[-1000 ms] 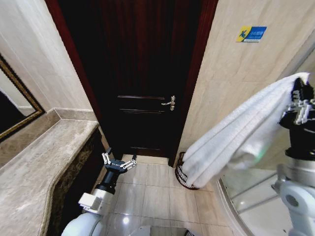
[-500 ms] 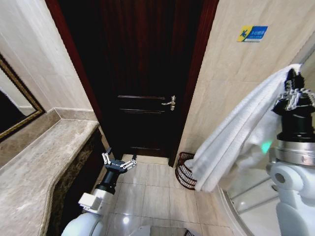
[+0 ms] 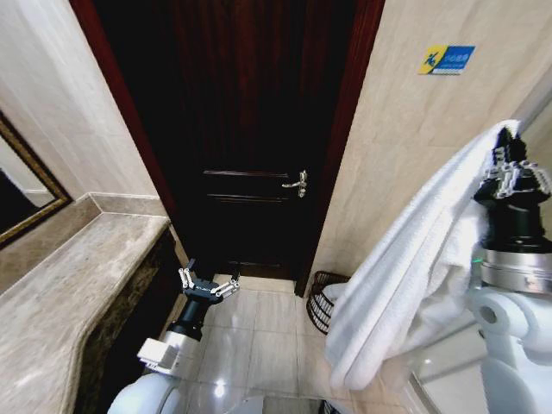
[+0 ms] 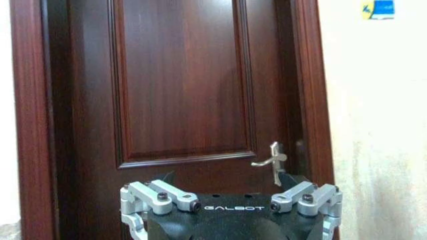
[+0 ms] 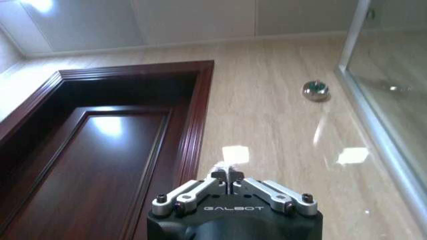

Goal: Discard the used towel into the hamper.

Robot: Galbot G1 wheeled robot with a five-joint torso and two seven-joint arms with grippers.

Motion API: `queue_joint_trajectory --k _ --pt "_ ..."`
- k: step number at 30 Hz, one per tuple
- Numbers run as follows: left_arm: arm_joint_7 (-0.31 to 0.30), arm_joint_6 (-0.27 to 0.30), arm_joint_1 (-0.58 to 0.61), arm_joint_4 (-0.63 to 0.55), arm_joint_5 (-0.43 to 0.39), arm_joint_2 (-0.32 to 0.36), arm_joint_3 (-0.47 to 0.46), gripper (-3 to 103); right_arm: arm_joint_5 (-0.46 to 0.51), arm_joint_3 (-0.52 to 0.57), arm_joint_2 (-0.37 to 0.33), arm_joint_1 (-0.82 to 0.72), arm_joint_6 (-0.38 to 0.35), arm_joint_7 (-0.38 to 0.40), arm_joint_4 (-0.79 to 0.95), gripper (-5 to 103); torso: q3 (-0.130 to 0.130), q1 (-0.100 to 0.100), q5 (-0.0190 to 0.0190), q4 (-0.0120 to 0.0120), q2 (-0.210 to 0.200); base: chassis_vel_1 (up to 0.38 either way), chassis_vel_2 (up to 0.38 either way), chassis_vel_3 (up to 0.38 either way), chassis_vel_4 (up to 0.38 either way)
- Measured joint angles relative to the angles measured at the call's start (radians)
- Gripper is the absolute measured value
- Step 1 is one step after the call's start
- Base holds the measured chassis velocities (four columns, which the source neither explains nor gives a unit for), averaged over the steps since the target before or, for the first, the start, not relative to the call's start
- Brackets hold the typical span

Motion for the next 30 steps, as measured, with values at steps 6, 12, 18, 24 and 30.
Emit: queue_joint_trajectory --k 6,12,18,24,30 --pt "0.000 0.000 0.000 0.000 0.000 0.000 0.000 100 0.014 0.007 -0.004 -0.004 0.025 -0.017 -0.009 1 0.000 0.002 0.0001 0.0003 -0.001 -0.154 0.174 0.155 -0.117" --pt "0.000 0.000 0.000 0.000 0.000 0.000 0.000 100 0.014 0.016 -0.006 0.001 0.028 -0.018 -0.045 1 0.000 0.000 -0.0002 -0.0004 0.000 -0.044 0.024 -0.025 -0.018" --pt "0.000 0.000 0.000 0.000 0.000 0.000 0.000 100 0.004 0.005 -0.005 0.027 0.044 -0.029 -0.107 1 0.000 -0.001 -0.0003 0.0001 0.000 0.039 -0.016 -0.022 0.023" --pt "0.000 0.000 0.000 0.000 0.000 0.000 0.000 100 -0.012 -0.019 -0.003 0.068 0.058 -0.037 -0.177 1 0.000 0.000 -0.0003 -0.0001 0.000 0.000 0.000 0.000 0.000" --pt "0.000 0.000 0.000 0.000 0.000 0.000 0.000 100 -0.017 -0.042 -0.007 0.113 0.078 -0.052 -0.256 1 0.000 0.000 -0.0001 -0.0001 0.000 0.000 0.000 0.000 0.000"
